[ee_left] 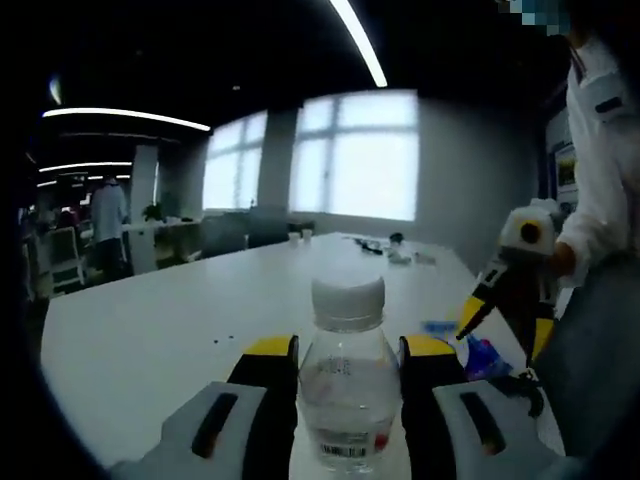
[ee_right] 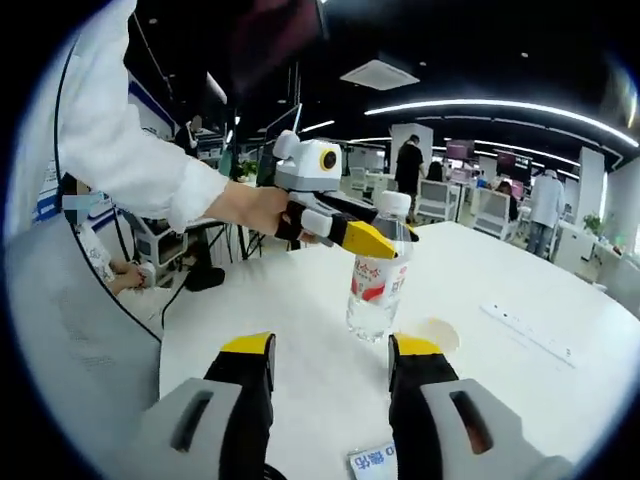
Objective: Arrange the tabletop items into an orderly group along one side of the table until the central work area is clear of visible clutter.
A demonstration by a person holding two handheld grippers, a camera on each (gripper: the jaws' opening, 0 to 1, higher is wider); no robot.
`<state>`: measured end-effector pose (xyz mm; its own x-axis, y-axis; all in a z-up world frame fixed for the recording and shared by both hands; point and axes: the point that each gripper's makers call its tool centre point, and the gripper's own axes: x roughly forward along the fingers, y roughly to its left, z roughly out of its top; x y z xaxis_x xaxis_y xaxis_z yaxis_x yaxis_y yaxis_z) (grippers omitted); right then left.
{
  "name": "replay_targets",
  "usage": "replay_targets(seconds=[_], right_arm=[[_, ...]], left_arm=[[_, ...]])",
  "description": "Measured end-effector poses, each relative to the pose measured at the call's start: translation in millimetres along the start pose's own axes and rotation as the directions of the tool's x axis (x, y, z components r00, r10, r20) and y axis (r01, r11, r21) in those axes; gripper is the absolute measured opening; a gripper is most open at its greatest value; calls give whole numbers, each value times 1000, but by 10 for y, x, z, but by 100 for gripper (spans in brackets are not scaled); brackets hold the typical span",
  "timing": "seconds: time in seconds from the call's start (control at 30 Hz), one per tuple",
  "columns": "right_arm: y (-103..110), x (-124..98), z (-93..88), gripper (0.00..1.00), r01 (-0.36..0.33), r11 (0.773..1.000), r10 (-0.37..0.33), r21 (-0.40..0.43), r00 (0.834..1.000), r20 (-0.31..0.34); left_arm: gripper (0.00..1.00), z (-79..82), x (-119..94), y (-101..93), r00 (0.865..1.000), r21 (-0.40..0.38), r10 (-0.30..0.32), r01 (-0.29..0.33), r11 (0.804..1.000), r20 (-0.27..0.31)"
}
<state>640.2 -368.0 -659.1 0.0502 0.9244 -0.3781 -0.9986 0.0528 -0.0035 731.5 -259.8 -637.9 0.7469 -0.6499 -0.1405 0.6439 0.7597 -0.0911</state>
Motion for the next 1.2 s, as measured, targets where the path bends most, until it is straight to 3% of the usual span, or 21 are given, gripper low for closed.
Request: replay_targets(seconds=[0.1,0.17,0.43,0.57,0.73,0.87,1.2], right_arm=[[-45,-123,46,42,31,999,-31,11,999,9],[-110,-173,48,42,56,998,-56,14,998,18],[-282,-180,31,40,88,995,-89,47,996,27],[-269,-138,-127,40,86,996,-87,-14,995,-57],[-286,-124,-140,40,90,996,-90,-9,994,-63],[-328,-129,-259,39,95,995,-97,-29,989,-109],[-377,-171,-383,37,110,994,-105,24,985,-135]], left_arm=[[36,-17,25,56,1000,-9,4,-4,1000,2],[36,-8,72,-16,1000,-6,4,-4,1000,2],[36,-99,136,-5,1000,23,-22,22,999,-21],[36,-132,170,-2,999,53,-46,47,998,-27],[36,-196,182,71,997,53,-70,71,996,-21],[36,-271,187,98,996,65,-85,87,994,-33],[36,-409,219,88,991,85,-124,127,988,-48]])
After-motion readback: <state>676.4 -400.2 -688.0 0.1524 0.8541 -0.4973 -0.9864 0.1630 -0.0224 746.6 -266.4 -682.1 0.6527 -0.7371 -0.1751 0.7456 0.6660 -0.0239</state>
